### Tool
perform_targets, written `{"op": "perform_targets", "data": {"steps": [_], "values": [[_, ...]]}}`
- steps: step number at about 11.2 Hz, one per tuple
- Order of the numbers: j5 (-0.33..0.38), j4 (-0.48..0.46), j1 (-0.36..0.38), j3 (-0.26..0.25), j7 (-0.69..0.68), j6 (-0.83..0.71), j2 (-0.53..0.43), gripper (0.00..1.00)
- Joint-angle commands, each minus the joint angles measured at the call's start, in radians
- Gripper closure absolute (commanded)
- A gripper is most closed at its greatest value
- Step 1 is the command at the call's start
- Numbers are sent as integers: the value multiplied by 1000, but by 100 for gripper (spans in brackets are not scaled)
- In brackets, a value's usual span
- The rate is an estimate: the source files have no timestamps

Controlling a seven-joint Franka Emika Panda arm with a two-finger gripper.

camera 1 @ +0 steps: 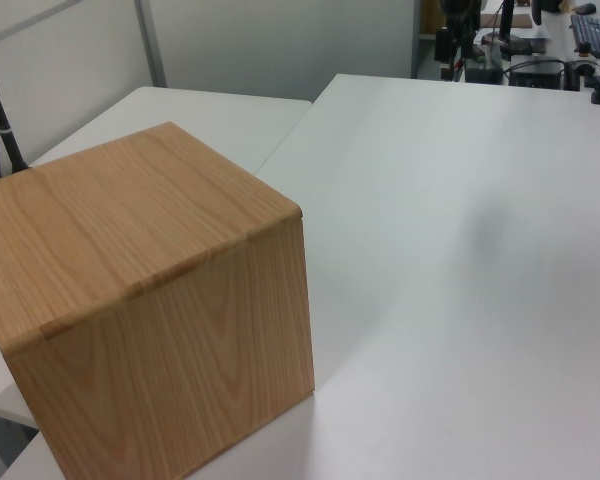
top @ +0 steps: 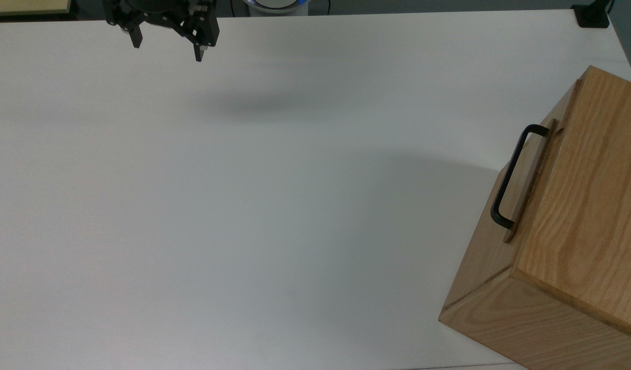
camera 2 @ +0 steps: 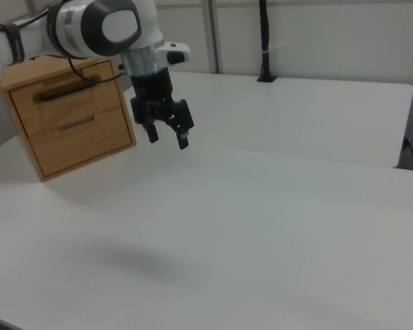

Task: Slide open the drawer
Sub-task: 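Move the gripper toward the black handle of the wooden drawer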

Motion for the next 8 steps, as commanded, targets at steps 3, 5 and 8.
{"op": "perform_targets", "data": {"steps": [3, 5, 8], "values": [[1, -9, 22, 9, -21, -44, -15, 0], [4, -12, 30, 11, -17, -44, -12, 0], [51, -9, 29, 9, -21, -41, -12, 0]]}}
